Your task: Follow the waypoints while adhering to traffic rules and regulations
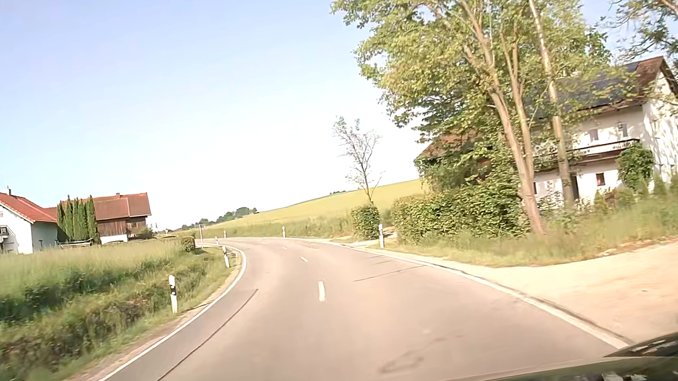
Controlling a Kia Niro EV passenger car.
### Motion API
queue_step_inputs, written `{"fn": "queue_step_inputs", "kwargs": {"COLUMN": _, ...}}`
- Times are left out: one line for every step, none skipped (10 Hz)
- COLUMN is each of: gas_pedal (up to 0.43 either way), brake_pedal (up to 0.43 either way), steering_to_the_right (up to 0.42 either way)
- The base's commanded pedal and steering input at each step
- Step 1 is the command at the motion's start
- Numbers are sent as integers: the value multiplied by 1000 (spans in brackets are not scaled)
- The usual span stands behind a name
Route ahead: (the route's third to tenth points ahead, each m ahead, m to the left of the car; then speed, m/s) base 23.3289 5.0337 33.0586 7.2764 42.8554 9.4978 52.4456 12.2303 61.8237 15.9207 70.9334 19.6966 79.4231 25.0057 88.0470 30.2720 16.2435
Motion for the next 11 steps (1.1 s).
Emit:
{"fn": "queue_step_inputs", "kwargs": {"gas_pedal": 209, "brake_pedal": 0, "steering_to_the_right": -48}}
{"fn": "queue_step_inputs", "kwargs": {"gas_pedal": 220, "brake_pedal": 0, "steering_to_the_right": -48}}
{"fn": "queue_step_inputs", "kwargs": {"gas_pedal": 220, "brake_pedal": 0, "steering_to_the_right": -48}}
{"fn": "queue_step_inputs", "kwargs": {"gas_pedal": 220, "brake_pedal": 0, "steering_to_the_right": -47}}
{"fn": "queue_step_inputs", "kwargs": {"gas_pedal": 220, "brake_pedal": 0, "steering_to_the_right": -42}}
{"fn": "queue_step_inputs", "kwargs": {"gas_pedal": 220, "brake_pedal": 0, "steering_to_the_right": -37}}
{"fn": "queue_step_inputs", "kwargs": {"gas_pedal": 220, "brake_pedal": 0, "steering_to_the_right": -35}}
{"fn": "queue_step_inputs", "kwargs": {"gas_pedal": 220, "brake_pedal": 0, "steering_to_the_right": -35}}
{"fn": "queue_step_inputs", "kwargs": {"gas_pedal": 220, "brake_pedal": 0, "steering_to_the_right": -35}}
{"fn": "queue_step_inputs", "kwargs": {"gas_pedal": 220, "brake_pedal": 0, "steering_to_the_right": -35}}
{"fn": "queue_step_inputs", "kwargs": {"gas_pedal": 220, "brake_pedal": 0, "steering_to_the_right": -35}}
